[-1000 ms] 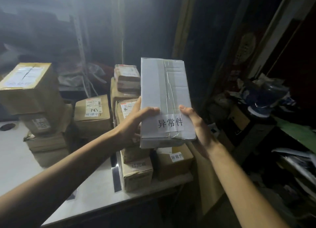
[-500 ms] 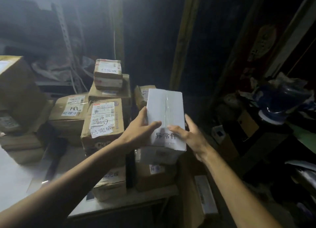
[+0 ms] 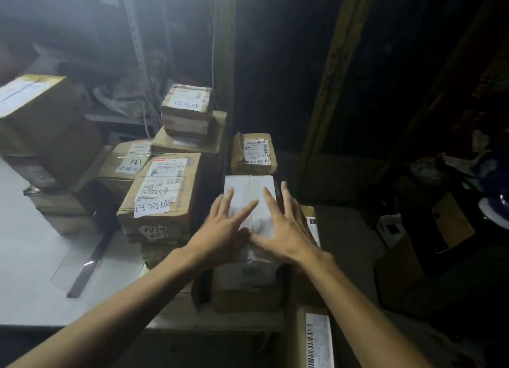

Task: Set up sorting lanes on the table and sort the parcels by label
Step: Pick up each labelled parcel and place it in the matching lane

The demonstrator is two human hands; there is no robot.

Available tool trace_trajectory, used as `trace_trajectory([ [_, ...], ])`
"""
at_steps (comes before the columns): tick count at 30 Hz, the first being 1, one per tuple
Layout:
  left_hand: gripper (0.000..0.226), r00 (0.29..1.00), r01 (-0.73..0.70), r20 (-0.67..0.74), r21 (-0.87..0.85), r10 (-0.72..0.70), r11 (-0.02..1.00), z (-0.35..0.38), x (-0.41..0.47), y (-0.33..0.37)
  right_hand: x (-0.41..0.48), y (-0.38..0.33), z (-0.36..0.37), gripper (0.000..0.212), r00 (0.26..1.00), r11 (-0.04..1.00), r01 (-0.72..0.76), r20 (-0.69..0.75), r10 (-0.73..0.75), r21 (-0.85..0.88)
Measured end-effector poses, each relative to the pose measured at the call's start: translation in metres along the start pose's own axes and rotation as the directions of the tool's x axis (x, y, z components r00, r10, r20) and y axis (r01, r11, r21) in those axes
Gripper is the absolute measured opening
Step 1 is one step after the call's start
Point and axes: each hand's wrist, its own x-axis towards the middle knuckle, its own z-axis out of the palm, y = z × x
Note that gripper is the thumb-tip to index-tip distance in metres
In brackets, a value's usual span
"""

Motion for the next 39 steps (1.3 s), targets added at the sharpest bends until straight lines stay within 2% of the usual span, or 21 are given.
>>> trace_trajectory([
  [2, 0.072, 0.998, -0.062, 0.03, 0.191, 0.057, 0.98, -0.002, 0.004, -0.004, 0.005, 0.0, -0.006, 0.091, 0.995, 0.987, 0.104, 0.009, -0.103, -0.126],
  [4, 0.067, 0.993, -0.106, 0.07, 0.254, 0.091, 0.961, -0.003, 0.006, -0.006, 0.006, -0.001, -0.008, 0.078, 0.99, 0.984, 0.123, 0.079, -0.113, -0.13],
  [10, 0.071, 0.988, -0.129, 0.102, 0.153, 0.114, 0.98, -0.004, 0.006, -0.009, 0.008, -0.003, 0.01, 0.073, 0.996, 0.995, 0.074, 0.059, -0.07, -0.069],
  [12, 0.066, 0.991, -0.121, 0.078, 0.154, 0.11, 0.981, -0.007, 0.005, -0.009, 0.01, -0.005, 0.007, 0.073, 0.996, 0.993, 0.075, 0.058, -0.07, -0.092],
  [15, 0.051, 0.983, -0.185, 0.058, 0.179, 0.177, 0.966, -0.015, -0.002, -0.01, 0.007, -0.013, -0.002, 0.072, 0.995, 0.988, 0.09, 0.05, -0.084, -0.122],
  [20, 0.051, 0.968, -0.211, -0.151, -0.065, 0.2, 0.975, -0.043, -0.009, -0.024, 0.006, -0.057, -0.03, 0.065, 0.981, 0.987, 0.158, -0.107, -0.159, -0.018],
  [25, 0.056, 0.904, -0.251, -0.366, -0.041, 0.22, 0.967, -0.102, -0.033, -0.048, 0.016, -0.13, -0.041, 0.05, 0.942, 0.955, 0.287, -0.203, -0.266, 0.079],
  [28, 0.054, 0.892, -0.198, -0.418, -0.019, 0.172, 0.98, -0.132, -0.056, -0.093, 0.024, -0.184, -0.03, 0.053, 0.924, 0.934, 0.344, -0.212, -0.319, 0.093],
  [31, 0.051, 0.886, -0.14, -0.452, -0.054, 0.101, 0.989, -0.156, -0.095, -0.157, 0.038, -0.246, -0.005, 0.055, 0.897, 0.898, 0.43, -0.157, -0.414, 0.091],
  [36, 0.034, 0.839, 0.103, -0.512, -0.187, -0.187, 0.977, -0.177, -0.179, -0.267, 0.068, -0.35, 0.063, 0.041, 0.835, 0.83, 0.549, -0.026, -0.549, 0.102],
  [39, 0.033, 0.8, 0.246, -0.507, -0.209, -0.32, 0.947, -0.179, -0.227, -0.329, 0.085, -0.41, 0.111, 0.038, 0.799, 0.803, 0.584, 0.089, -0.595, 0.12],
])
